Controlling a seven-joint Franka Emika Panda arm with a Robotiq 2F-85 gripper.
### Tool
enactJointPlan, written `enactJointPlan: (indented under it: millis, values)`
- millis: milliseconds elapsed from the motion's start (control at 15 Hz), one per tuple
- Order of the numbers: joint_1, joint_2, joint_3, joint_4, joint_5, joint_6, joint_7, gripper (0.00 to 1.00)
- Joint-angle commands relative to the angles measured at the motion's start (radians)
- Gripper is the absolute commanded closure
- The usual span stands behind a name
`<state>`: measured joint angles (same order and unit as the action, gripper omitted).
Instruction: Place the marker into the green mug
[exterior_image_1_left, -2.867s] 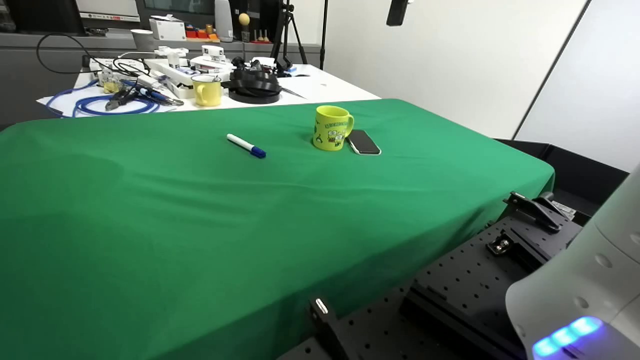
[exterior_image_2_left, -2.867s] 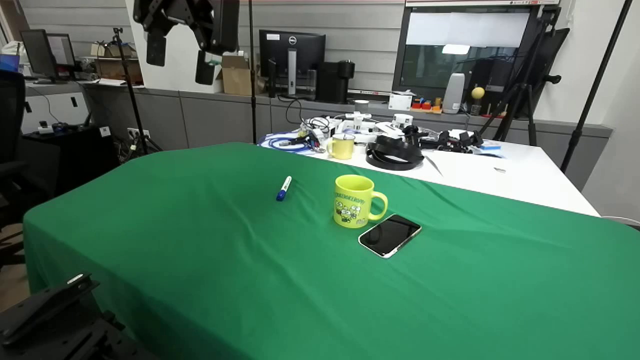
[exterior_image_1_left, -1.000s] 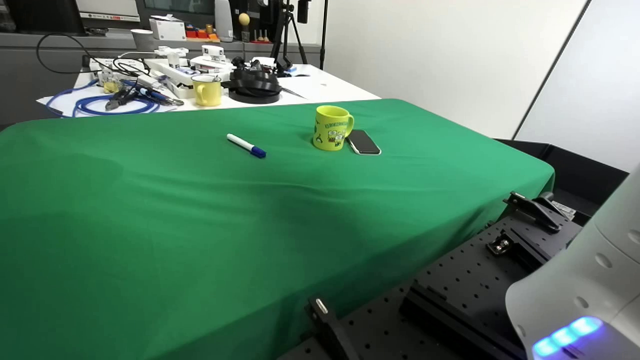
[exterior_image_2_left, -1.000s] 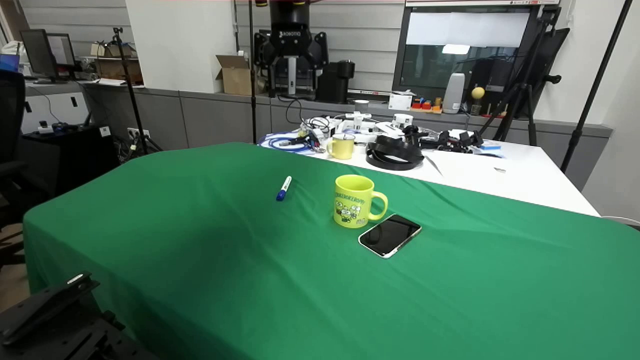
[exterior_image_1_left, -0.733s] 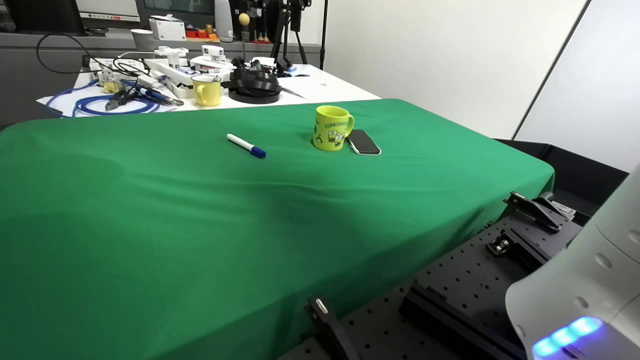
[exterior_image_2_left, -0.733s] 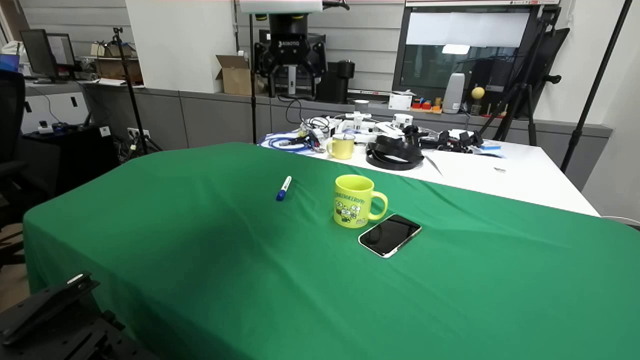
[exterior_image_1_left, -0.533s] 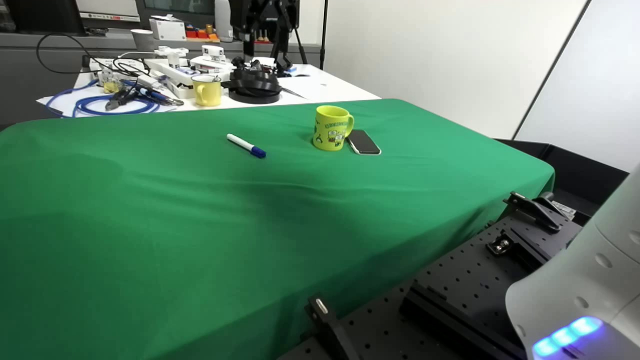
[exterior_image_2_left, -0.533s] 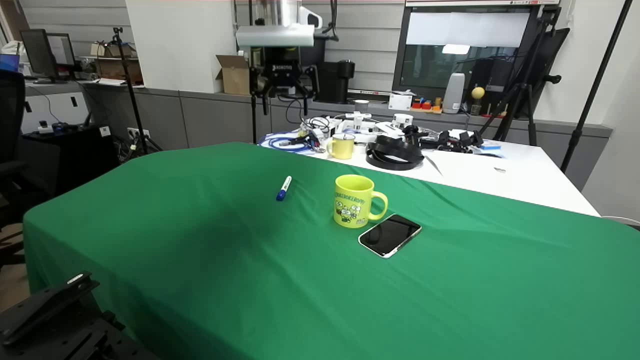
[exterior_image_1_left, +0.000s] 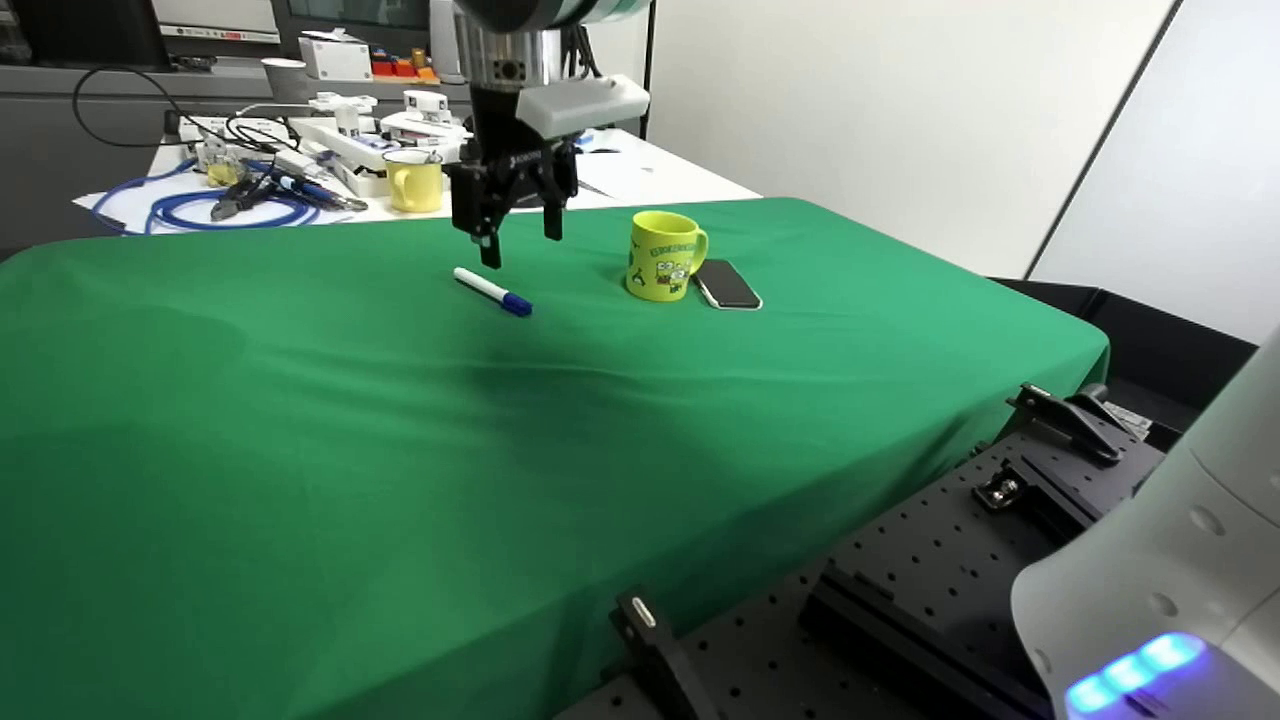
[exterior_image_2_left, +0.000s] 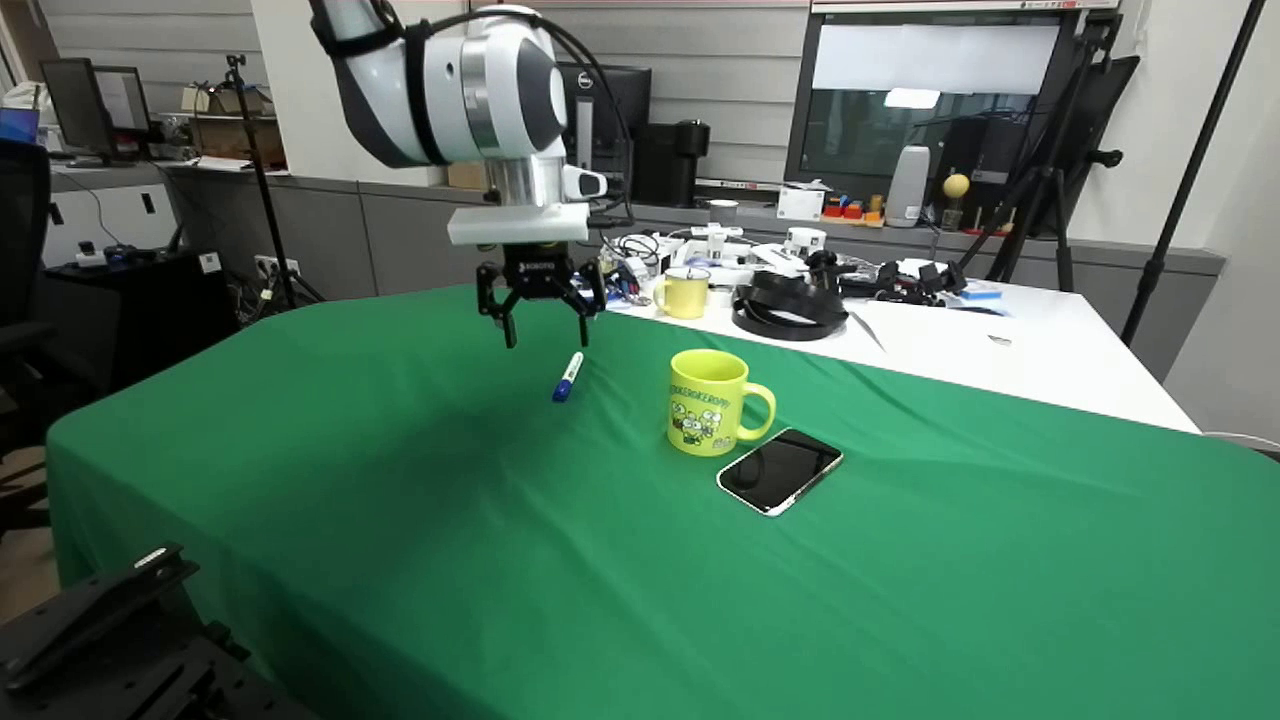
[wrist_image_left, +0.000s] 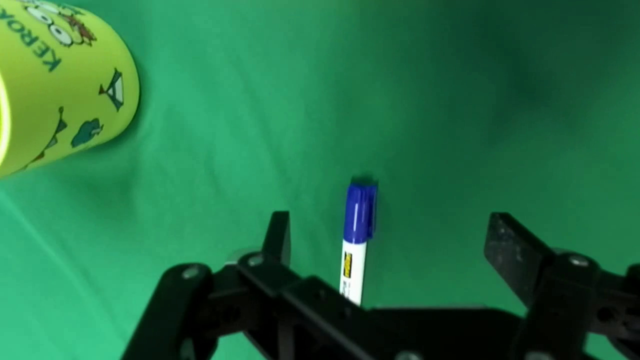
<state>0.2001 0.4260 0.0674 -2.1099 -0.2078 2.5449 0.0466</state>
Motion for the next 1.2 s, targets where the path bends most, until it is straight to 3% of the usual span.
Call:
enactJointPlan:
  millis: [0,1133]
  values:
    - [0.031,0.081,-0.048,0.046,-0.043,0.006,0.082,0.00]
    - [0.019,0.150,-0.060,0.099,0.059,0.022,0.127,0.00]
